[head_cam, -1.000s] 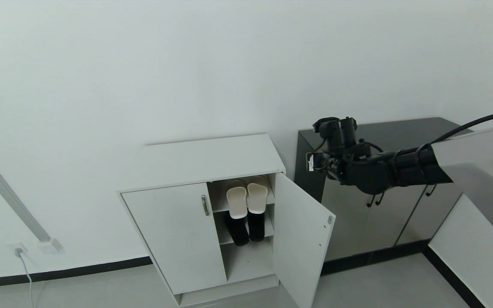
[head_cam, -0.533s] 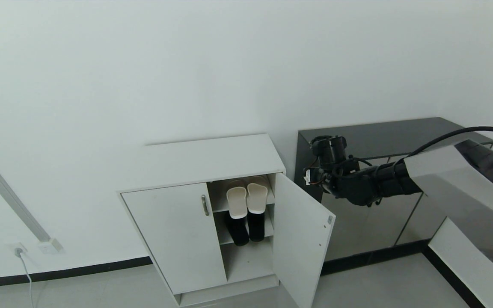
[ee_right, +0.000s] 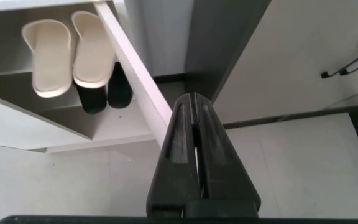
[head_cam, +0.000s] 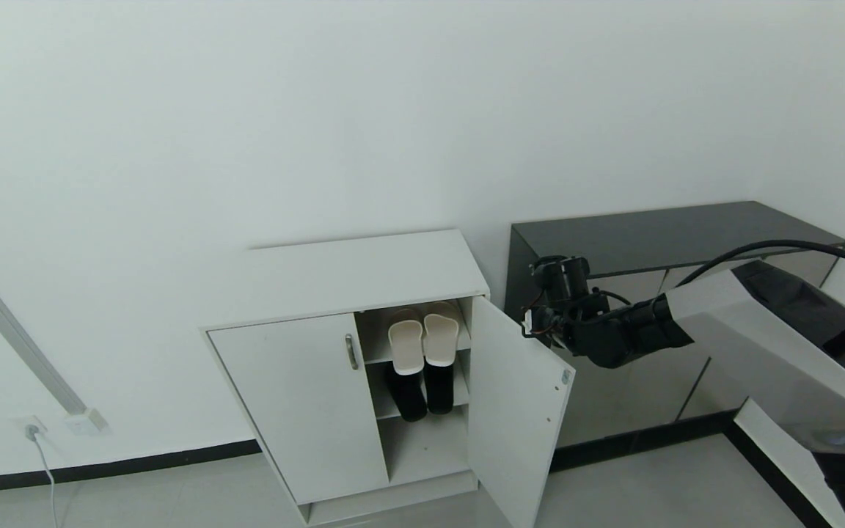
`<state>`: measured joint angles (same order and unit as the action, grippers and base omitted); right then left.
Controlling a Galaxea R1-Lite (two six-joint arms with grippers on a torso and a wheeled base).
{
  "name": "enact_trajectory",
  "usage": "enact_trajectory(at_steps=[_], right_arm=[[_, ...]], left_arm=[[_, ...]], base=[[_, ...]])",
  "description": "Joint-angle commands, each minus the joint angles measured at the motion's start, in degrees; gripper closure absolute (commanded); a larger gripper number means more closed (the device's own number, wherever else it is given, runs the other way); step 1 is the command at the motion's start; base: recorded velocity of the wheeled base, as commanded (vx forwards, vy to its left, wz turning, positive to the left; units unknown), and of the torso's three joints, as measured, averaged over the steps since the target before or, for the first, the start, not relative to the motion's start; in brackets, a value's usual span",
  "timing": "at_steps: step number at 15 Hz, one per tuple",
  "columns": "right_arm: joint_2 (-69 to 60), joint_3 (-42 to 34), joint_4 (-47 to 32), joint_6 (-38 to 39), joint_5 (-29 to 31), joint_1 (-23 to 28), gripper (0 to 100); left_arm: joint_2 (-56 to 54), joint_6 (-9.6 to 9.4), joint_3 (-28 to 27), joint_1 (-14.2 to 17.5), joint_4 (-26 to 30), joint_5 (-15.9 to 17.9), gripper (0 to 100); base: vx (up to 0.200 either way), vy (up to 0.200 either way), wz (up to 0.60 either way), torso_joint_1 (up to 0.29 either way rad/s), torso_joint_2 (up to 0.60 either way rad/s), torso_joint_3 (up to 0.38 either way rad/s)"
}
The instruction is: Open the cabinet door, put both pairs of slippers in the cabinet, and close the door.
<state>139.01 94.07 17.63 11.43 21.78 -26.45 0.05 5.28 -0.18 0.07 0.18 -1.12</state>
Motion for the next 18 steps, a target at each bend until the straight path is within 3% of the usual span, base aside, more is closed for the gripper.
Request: enact_trajectory(at_steps=[1,18], right_arm=[[1.35,-0.03,0.39,0.52,-0.08,0.61,100],[3.37,-1.26,1.27,0.87,-0.43,0.97,100]], left_arm=[[0.04,-0.01,0.01,0.01,-0.01,-0.02,100],[0.04,0.08,0.01,0.01,-0.01,-0.11,100]], base=[[0.000,0.000,0.00,0.000,0.00,0.000],[0.000,0.000,0.00,0.000,0.00,0.000]])
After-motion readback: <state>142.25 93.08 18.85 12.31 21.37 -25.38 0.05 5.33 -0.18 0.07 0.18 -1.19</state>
